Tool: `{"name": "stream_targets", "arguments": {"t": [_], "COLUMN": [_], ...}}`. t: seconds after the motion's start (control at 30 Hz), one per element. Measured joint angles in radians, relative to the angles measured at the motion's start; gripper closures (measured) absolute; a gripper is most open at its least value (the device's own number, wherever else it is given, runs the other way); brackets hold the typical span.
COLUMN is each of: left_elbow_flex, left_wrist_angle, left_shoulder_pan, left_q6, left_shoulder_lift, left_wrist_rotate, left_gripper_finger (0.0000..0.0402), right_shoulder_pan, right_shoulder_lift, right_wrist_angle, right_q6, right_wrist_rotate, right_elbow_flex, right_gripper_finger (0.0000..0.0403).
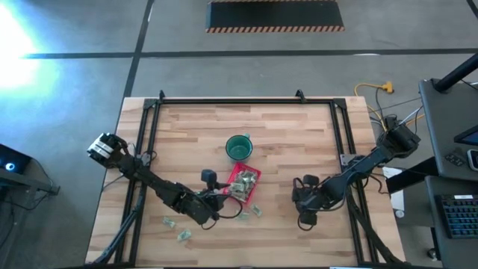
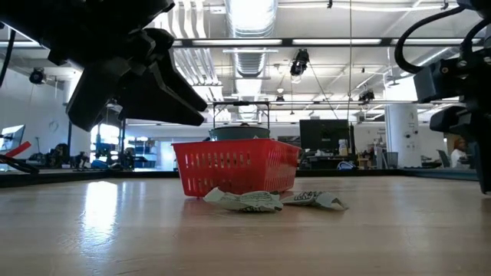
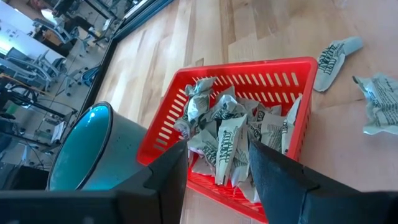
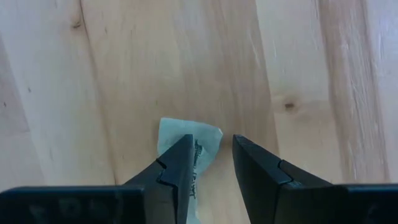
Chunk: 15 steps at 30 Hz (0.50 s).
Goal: Pick and place items into bin
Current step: Put the light green stevia packet into the red bin
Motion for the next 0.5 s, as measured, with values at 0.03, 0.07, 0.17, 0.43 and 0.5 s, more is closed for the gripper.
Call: {"name": "stream_targets", "arguments": {"t": [0.03, 0.07, 0.17, 0.43, 0.5], "left_elbow_flex": [0.000, -0.001, -0.001, -0.002, -0.002], "left_wrist_angle": [0.000, 0.000, 0.000, 0.000, 0.000], "left_shoulder_pan": [0.000, 0.000, 0.000, 0.000, 0.000], "left_q6": [0.000, 0.000, 0.000, 0.000, 0.000], "left_shoulder_lift": [0.000, 0.000, 0.000, 0.000, 0.000], "left_wrist_rotate": [0.000, 0.000, 0.000, 0.000, 0.000], "left_gripper_finger": [0.0246, 0.0246, 0.0246, 0.0246, 0.0246], "right_shoulder_pan": [0.000, 0.000, 0.000, 0.000, 0.000], "right_shoulder_lift": [0.000, 0.000, 0.000, -0.002, -0.002], "right_wrist_angle": [0.000, 0.001, 0.008, 0.056, 0.069], "right_q6": [0.000, 0.003, 0.005, -0.037, -0.077], "right_wrist_rotate": [-0.004, -0.011, -0.019, -0.025, -0.022], "right_elbow_flex": [0.000, 0.000, -0.005, -0.028, -0.030], "right_gripper_finger": [0.0297, 0.0299, 0.0314, 0.0389, 0.0393]}}
